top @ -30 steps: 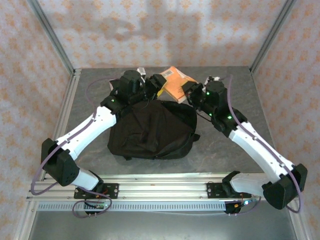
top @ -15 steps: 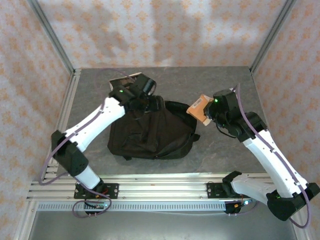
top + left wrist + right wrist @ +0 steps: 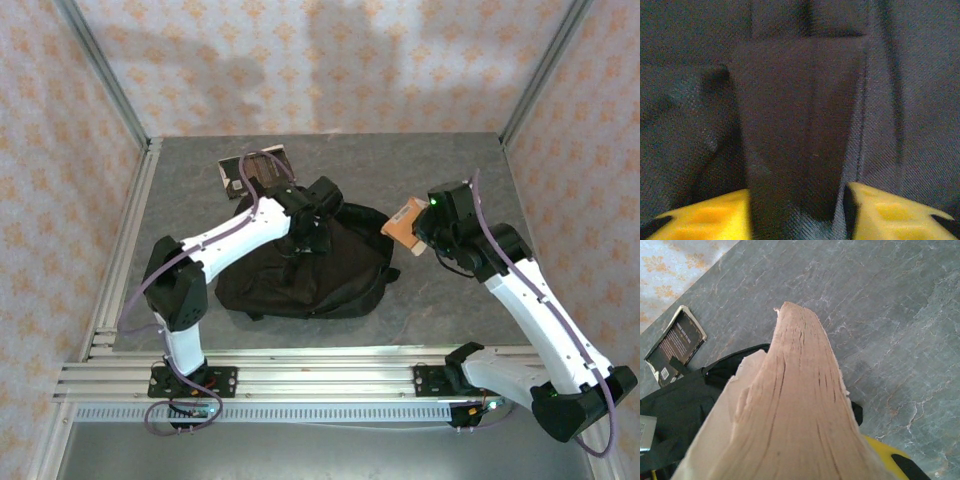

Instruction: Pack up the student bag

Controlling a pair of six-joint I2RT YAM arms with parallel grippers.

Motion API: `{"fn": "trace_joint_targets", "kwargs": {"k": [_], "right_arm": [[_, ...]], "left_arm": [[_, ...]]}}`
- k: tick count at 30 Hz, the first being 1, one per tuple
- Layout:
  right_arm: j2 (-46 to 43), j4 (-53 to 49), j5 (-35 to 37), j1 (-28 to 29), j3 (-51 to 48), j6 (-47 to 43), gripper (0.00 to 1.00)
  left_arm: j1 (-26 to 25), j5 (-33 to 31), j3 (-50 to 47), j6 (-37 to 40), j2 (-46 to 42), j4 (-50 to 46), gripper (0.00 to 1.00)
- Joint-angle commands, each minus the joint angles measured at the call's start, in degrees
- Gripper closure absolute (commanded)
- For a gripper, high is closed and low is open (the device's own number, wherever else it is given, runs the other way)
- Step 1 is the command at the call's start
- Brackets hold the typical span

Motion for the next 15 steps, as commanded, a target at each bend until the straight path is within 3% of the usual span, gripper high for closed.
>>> {"fn": "trace_joint_targets", "kwargs": {"k": [1,3,5,15], "right_arm": [[0.09,2.53,-0.7,-0.5,-0.28,-1.77,1.0],[0.36,2.94,-2.45,-0.8,-0.11,-2.56,1.0],[0.62,3.22,-5.51,-1.67,0.32,-3.75,1.0],[1.71,-0.48,-7.04,-6.1,3.55,-8.7,1.0]], "left_arm": [[-0.31,-2.61,1.47,2.09,0.59,-2.56,0.74],[0.21,-2.35,3.02,3.4,0.05,-3.91,0.92],[1.25,-1.91,4.51,4.14,-1.77,-4.68,1.0],[6.17,10.74,1.76,-0.17,-15.31,4.87,1.0]]}}
